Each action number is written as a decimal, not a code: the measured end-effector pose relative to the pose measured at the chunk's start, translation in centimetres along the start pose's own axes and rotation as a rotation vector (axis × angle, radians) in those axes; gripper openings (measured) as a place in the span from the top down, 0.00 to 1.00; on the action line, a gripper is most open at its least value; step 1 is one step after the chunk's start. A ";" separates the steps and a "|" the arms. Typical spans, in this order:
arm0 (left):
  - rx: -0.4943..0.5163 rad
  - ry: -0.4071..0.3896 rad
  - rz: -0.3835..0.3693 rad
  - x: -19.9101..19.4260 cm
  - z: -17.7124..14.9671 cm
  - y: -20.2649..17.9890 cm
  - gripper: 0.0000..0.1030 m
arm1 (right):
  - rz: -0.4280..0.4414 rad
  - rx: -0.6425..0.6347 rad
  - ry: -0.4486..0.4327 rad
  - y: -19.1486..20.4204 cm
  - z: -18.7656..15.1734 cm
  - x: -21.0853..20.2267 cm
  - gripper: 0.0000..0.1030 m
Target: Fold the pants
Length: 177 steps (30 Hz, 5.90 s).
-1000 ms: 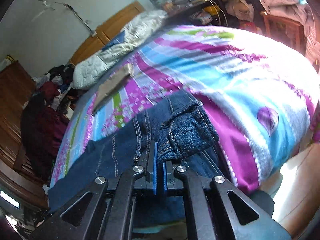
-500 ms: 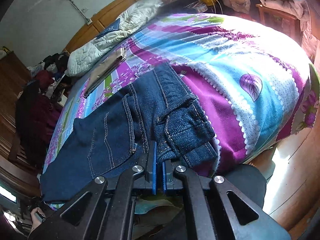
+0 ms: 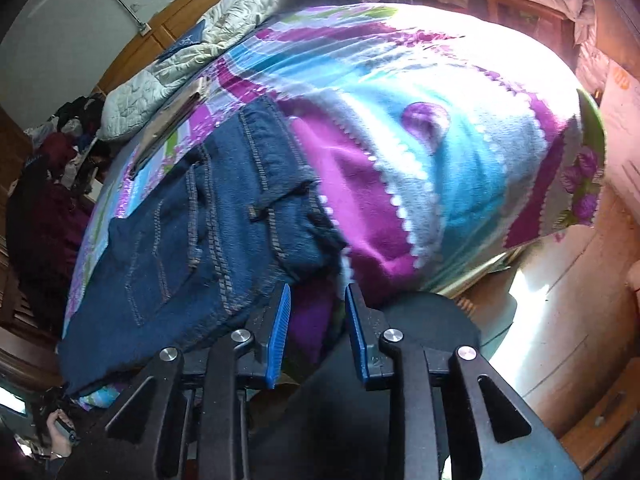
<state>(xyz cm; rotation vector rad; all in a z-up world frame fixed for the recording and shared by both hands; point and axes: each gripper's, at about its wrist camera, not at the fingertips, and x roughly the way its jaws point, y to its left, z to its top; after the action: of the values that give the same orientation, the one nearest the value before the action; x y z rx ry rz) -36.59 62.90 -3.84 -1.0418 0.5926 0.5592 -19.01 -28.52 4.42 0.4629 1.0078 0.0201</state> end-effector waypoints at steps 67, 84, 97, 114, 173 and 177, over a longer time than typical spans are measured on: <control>0.199 -0.102 -0.290 -1.3 1.9 1.2 0.88 | 0.554 -2.038 -0.406 66.6 -43.2 10.8 0.33; 0.272 0.078 -0.307 -0.1 3.0 1.4 0.87 | 0.326 -2.020 -0.414 73.9 -49.1 17.6 0.68; 0.187 -0.013 -0.291 -0.4 2.4 2.6 0.78 | 0.921 -1.960 0.846 81.5 -35.7 22.6 0.12; 0.148 -0.045 -0.349 0.0 1.9 4.5 0.76 | 0.764 -1.675 0.781 90.2 -28.7 37.7 0.27; 0.714 0.493 -0.384 1.6 -31.9 -31.2 0.53 | 0.630 -0.686 0.193 35.7 1.9 19.6 0.86; 0.729 0.497 -0.397 2.4 -32.5 -31.2 0.47 | 0.511 -0.549 0.320 33.1 2.4 23.0 0.80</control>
<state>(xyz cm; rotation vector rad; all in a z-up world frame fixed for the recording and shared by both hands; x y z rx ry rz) -19.77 21.35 1.54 -0.5602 0.9066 -0.2796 1.81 5.73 -0.49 0.2011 1.1184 0.8308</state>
